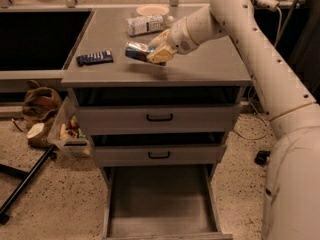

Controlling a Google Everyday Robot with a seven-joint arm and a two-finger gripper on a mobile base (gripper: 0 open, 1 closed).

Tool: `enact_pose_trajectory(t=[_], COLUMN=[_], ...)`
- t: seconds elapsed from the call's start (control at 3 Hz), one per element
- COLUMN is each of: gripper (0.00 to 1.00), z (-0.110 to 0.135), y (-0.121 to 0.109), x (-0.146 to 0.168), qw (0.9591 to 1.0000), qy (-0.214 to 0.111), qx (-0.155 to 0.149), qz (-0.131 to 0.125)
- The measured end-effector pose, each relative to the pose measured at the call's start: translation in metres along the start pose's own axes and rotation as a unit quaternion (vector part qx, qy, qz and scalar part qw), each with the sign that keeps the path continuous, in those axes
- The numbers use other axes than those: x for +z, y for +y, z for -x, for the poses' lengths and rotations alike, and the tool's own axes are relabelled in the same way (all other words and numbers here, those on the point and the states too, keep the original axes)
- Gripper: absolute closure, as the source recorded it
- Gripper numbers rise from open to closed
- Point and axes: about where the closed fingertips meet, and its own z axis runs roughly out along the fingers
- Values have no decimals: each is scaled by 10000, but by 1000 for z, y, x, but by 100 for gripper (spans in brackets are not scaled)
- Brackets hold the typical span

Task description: Pick redbull can from bottom drawer and place on counter

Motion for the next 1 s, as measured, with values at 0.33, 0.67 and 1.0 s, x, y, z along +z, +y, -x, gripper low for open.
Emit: enact_pose_trajectory(t=[0.33,0.67,1.0], gripper=[100,81,58], z=[-25,-22,-22], y=[6,5,5], x=[24,22,22], qw=[9993,9993,9993], qy=[-80,-80,-80], qx=[233,233,233], qz=[288,288,288])
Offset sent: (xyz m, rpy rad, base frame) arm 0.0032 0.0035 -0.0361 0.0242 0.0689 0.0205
